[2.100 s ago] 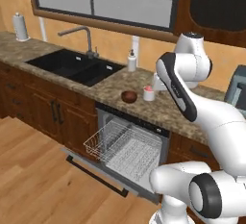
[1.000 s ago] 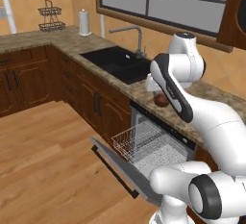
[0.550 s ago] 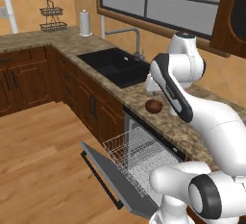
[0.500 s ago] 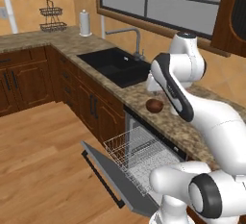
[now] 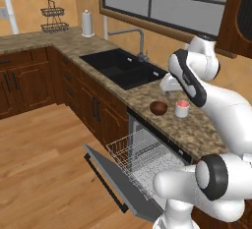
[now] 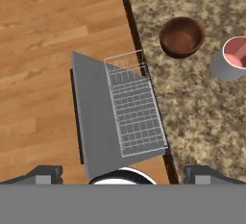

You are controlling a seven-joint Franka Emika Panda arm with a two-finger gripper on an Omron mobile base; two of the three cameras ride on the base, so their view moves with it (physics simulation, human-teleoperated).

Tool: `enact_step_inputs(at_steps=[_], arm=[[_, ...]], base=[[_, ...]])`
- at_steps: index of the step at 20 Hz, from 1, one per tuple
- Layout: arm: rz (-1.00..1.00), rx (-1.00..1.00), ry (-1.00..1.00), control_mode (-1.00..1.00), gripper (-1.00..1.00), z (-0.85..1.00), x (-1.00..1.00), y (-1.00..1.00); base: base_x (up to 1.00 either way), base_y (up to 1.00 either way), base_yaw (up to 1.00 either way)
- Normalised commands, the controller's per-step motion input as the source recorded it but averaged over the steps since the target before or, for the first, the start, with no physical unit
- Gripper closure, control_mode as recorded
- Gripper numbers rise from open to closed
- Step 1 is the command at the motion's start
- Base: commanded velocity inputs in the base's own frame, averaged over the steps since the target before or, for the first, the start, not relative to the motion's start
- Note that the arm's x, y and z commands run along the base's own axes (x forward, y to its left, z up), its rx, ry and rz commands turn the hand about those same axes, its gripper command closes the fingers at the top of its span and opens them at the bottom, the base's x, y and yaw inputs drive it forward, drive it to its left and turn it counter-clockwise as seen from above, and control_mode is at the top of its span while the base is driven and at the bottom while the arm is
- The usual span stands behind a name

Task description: Pick up the cup and bowl from the counter, place them in the dishwasher, and close the dishwasher door.

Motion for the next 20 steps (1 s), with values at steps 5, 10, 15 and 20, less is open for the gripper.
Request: enact_step_inputs(at_steps=[5, 10, 15, 20], arm=[[0.07, 0.03, 0.04, -1.0, -1.0, -0.26, 0.63, -0.23], [0.06, -0.03, 0.0, -1.0, -1.0, -0.32, 0.59, -0.12], [0.04, -0.17, 0.01, -1.0, -1.0, -0.48, 0.4, -0.12], [0.03, -0.17, 0.0, -1.0, -1.0, -0.43, 0.25, -0.18]], base=[[0.0, 0.0, 0.0], [0.0, 0.0, 0.0], [0.0, 0.0, 0.0], [0.0, 0.0, 0.0]])
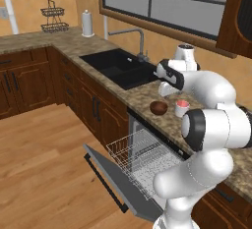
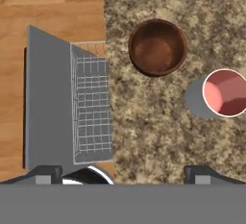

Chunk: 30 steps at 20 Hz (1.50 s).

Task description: Pick up the cup and bowl from the counter, place them in the dishwasher, and close the dishwasher door.

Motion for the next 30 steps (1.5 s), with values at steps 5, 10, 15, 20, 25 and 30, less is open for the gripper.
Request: enact_step_inputs(at_steps=[5, 10, 15, 20, 25, 30], arm=[[0.04, -0.07, 0.0, -1.0, -1.0, -0.35, 0.22, -0.32], [0.02, 0.0, 0.0, -1.0, -1.0, -0.31, 0.25, -0.31], [0.02, 0.0, 0.0, -1.0, -1.0, -0.28, 0.25, -0.33], [0.02, 0.0, 0.0, -1.0, -1.0, -0.29, 0.29, -0.29], [0.0, 0.0, 0.0, -1.0, -1.0, -0.29, 0.34, -0.16], [0.0, 0.0, 0.01, -1.0, -1.0, -0.29, 0.37, -0.12]], base=[[0.0, 0.0, 0.0], [0.0, 0.0, 0.0], [0.0, 0.0, 0.0], [0.0, 0.0, 0.0], [0.0, 0.0, 0.0], [0.0, 0.0, 0.0]])
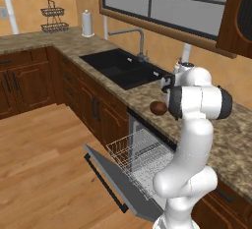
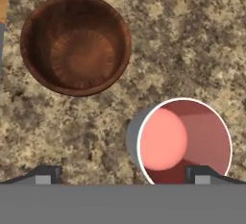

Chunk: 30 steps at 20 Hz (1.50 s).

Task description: Pick up the cup and bowl from the counter, place them in the dishwasher, and close the dishwasher door.

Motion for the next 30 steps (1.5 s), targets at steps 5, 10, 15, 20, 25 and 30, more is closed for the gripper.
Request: enact_step_inputs(at_steps=[5, 10, 15, 20, 25, 30], arm=[[0.0, 0.0, 0.01, -1.0, -1.0, -0.3, 0.33, -0.07], [0.0, 0.0, 0.0, -1.0, -1.0, -0.28, 0.34, -0.05], [0.0, -0.01, 0.0, -1.0, -1.0, -0.22, 0.18, -0.09], [0.0, -0.05, 0.0, -1.0, 1.0, -0.23, -0.08, 0.0], [0.0, -0.03, 0.0, -1.0, 1.0, -0.18, -0.17, 0.0], [0.0, -0.02, -0.03, -1.0, 1.0, -0.04, -0.33, 0.0]], base=[[0.0, 0.0, 0.0], [0.0, 0.0, 0.0], [0.0, 0.0, 0.0], [0.0, 0.0, 0.0], [0.0, 0.0, 0.0], [0.0, 0.0, 0.0]])
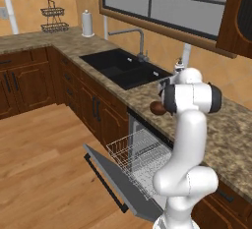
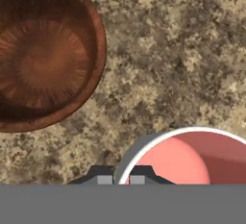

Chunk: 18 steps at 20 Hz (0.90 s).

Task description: Pick up the cup and bowl from the counter, place them in the dishwasher, and close the dishwasher door.

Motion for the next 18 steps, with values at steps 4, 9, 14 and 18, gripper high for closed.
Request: enact_step_inputs(at_steps=[4, 9, 14, 18], arm=[[0.0, -0.06, -0.15, -1.0, 1.0, 0.0, -0.71, 0.25], [0.0, -0.06, -0.13, -1.0, 1.0, 0.13, -0.97, 0.63], [0.0, -0.1, -0.02, -1.0, 1.0, 0.11, -0.84, 0.98], [0.0, -0.16, 0.0, -1.0, 1.0, 0.0, -0.4, 1.0]], base=[[0.0, 0.0, 0.0], [0.0, 0.0, 0.0], [0.0, 0.0, 0.0], [0.0, 0.0, 0.0]])
